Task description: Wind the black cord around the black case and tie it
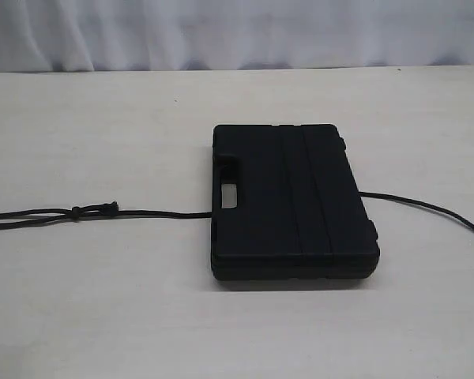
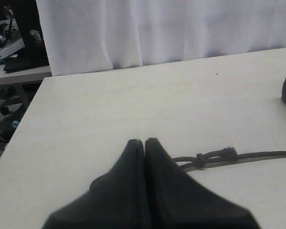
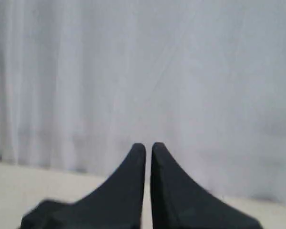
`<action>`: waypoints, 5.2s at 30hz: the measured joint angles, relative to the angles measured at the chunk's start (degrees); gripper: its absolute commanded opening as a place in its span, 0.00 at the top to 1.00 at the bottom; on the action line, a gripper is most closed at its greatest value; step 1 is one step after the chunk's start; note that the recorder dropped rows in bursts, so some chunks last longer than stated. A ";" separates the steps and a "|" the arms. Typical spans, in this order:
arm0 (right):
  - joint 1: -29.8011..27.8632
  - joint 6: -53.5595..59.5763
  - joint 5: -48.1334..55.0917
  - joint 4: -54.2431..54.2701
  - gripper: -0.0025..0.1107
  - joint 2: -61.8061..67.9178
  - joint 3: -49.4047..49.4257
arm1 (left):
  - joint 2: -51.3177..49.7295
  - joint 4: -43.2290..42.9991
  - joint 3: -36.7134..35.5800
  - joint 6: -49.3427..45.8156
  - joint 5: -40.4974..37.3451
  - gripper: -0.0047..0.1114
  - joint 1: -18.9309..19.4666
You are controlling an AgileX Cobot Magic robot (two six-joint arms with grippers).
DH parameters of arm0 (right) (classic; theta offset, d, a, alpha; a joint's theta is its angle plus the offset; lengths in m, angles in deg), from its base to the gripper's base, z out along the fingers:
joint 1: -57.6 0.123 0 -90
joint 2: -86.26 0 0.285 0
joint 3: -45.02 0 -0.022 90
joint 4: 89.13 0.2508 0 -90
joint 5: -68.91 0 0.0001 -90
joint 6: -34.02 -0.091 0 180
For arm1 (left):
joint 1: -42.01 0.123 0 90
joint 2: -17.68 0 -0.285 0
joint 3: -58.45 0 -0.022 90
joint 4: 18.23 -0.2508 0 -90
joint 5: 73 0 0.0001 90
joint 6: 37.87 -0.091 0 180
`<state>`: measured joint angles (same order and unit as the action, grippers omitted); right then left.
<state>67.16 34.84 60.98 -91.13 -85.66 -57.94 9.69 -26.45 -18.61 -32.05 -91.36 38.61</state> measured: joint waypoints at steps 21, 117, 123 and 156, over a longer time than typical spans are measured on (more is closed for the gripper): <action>0.00 -15.73 41.34 -5.61 0.55 29.87 -54.62 | 0.00 0.00 0.00 0.00 0.00 0.96 0.00; 35.15 -34.65 64.82 -16.85 0.57 130.02 -98.78 | 0.00 0.00 0.00 0.00 0.00 0.96 0.00; 35.15 -34.65 64.82 -17.64 0.59 130.14 -98.78 | 0.00 0.00 0.00 0.00 0.00 0.96 0.00; 35.15 -30.56 71.52 -16.01 0.94 114.56 -98.78 | 0.00 0.00 0.00 0.00 0.00 0.96 0.00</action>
<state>102.31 4.28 132.50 -107.14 28.91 -156.72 9.69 -26.45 -18.61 -32.05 -91.36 38.61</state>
